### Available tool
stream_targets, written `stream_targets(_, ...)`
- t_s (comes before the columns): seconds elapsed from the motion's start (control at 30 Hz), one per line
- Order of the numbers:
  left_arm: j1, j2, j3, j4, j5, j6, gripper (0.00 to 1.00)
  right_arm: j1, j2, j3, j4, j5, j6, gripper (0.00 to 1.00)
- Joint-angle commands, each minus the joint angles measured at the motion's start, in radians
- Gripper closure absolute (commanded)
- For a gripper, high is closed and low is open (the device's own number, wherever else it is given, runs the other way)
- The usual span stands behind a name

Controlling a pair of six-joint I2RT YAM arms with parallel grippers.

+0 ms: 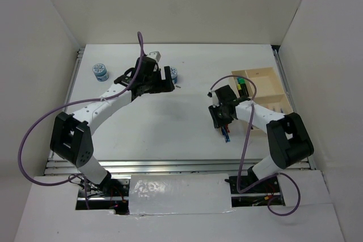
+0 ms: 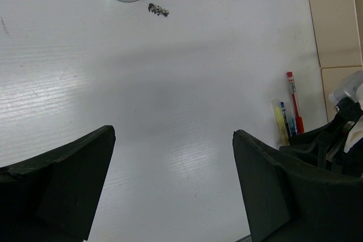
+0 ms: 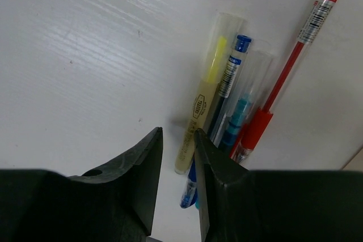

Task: Sort the stationery into containers
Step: Pick up the pen from the center of the board.

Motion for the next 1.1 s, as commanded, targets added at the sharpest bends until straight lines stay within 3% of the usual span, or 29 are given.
stream_targets(0.0, 0.005, -0.034, 0.005, 0.036, 0.007, 0.004, 0.03, -0.006, 0.009, 0.017, 0.032, 0.018, 0.014, 0.63)
stream_targets(0.3, 0.003, -0.022, 0.016, 0.03, 0.027, -0.001, 0.03, -0.012, 0.037, 0.023, 0.033, -0.002, 0.007, 0.65)
stream_targets(0.57, 0.003, -0.013, 0.022, 0.025, 0.029, -0.001, 0.03, 0.04, 0.044, 0.026, 0.041, -0.009, -0.003, 0.73)
stream_targets(0.9, 0.005, -0.011, 0.028, 0.018, 0.026, 0.002, 0.03, 0.059, 0.159, 0.092, 0.001, 0.014, 0.01, 0.73)
stream_targets(1.03, 0.006, -0.008, 0.026, 0.018, 0.027, 0.002, 0.03, 0.059, 0.158, 0.1, -0.005, 0.007, 0.007, 0.81)
stream_targets(1.07, 0.008, -0.005, 0.029, 0.018, 0.029, 0.002, 0.03, 0.057, 0.153, 0.106, -0.016, 0.004, 0.006, 0.89)
